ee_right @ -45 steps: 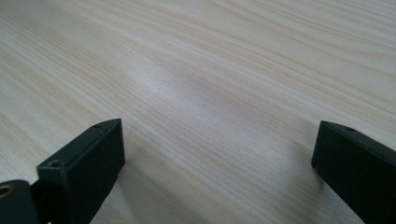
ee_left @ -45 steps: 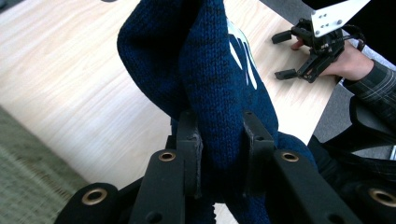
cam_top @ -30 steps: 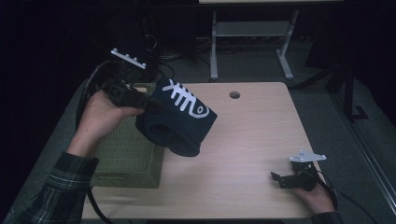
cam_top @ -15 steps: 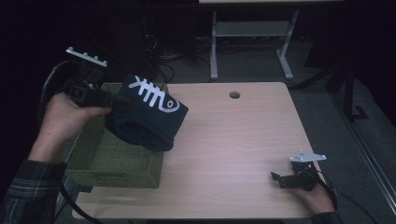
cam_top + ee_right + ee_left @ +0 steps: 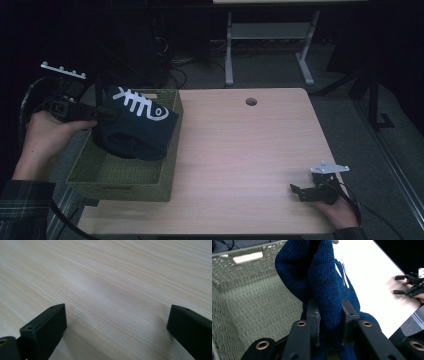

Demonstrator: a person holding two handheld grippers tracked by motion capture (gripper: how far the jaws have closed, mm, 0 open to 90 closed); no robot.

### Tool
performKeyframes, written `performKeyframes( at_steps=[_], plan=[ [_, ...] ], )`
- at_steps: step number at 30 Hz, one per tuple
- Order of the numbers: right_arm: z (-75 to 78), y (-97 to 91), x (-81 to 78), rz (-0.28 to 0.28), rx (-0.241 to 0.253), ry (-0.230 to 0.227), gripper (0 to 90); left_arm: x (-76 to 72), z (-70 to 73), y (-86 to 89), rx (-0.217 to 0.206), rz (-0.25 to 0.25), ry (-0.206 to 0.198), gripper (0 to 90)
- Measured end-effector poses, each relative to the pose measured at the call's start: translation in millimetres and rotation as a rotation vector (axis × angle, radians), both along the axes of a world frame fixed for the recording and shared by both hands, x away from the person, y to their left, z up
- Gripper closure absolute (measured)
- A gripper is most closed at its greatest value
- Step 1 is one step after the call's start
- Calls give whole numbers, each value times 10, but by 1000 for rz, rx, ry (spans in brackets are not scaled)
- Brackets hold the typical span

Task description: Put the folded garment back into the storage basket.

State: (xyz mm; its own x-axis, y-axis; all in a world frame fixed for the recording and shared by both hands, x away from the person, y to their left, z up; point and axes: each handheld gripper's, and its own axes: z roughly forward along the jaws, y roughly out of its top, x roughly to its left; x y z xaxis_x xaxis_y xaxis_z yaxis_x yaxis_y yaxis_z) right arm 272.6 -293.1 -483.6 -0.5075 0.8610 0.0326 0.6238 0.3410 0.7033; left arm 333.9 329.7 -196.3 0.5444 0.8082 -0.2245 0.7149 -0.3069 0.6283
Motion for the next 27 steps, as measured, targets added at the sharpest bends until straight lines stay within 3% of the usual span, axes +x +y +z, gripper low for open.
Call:
performKeyframes(
  at_steps=[15, 27],
  plan=[
    [0, -1, 1, -2, 0, 0, 22, 56, -319, 193, 9, 59, 34, 732],
    [-1, -2, 1, -2, -1, -1, 22, 101, -512, 281, -24, 80, 64, 732]
  ],
)
